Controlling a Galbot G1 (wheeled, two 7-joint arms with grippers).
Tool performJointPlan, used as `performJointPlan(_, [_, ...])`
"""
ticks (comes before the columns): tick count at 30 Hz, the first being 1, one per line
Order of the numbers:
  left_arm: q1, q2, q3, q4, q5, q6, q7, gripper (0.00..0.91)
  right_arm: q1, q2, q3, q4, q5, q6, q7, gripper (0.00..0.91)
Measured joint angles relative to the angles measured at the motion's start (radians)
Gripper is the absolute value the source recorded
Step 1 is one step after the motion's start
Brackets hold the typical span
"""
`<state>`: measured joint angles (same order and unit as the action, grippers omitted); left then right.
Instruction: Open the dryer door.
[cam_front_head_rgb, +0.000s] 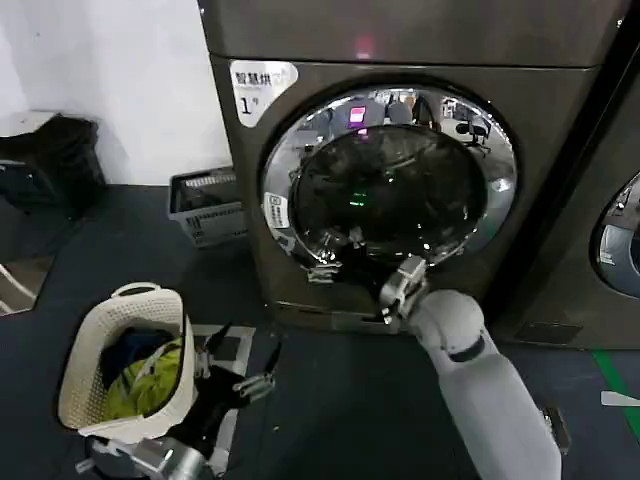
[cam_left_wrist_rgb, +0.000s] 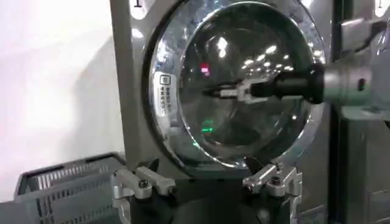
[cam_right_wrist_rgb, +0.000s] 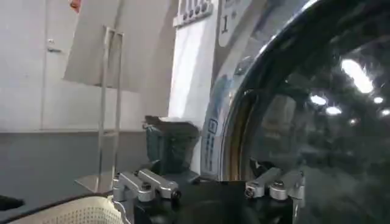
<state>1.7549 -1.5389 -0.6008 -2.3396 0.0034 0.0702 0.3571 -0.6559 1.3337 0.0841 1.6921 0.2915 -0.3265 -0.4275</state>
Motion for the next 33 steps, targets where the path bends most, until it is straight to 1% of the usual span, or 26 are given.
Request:
performJointPlan(6, [0.003, -0.001, -0.001, 0.0, 0.003, -0.008, 0.001, 0.907, 0.015, 0.012, -0.009, -0.031, -0.002, 0.005, -0.003, 0.907])
performJointPlan(18, [0.002, -0.001, 0.001, -0.001, 0.0, -0.004, 0.01, 0.907, 0.051, 0.031, -0.028, -0.093, -0.022, 0.038, -0.013, 0.907])
performJointPlan(25, [0.004, 0.0, 0.0, -0.001, 0.0, -0.005, 0.011, 0.907, 0.09, 0.045, -0.056, -0.152, -0.028, 0.054, -0.014, 0.907])
performJointPlan(33, [0.011, -0.003, 0.0, -0.005, 0.002, -0.005, 0.013, 0.907, 0.132, 0.055, -0.082, -0.219, -0.027, 0.059, -0.017, 0.907])
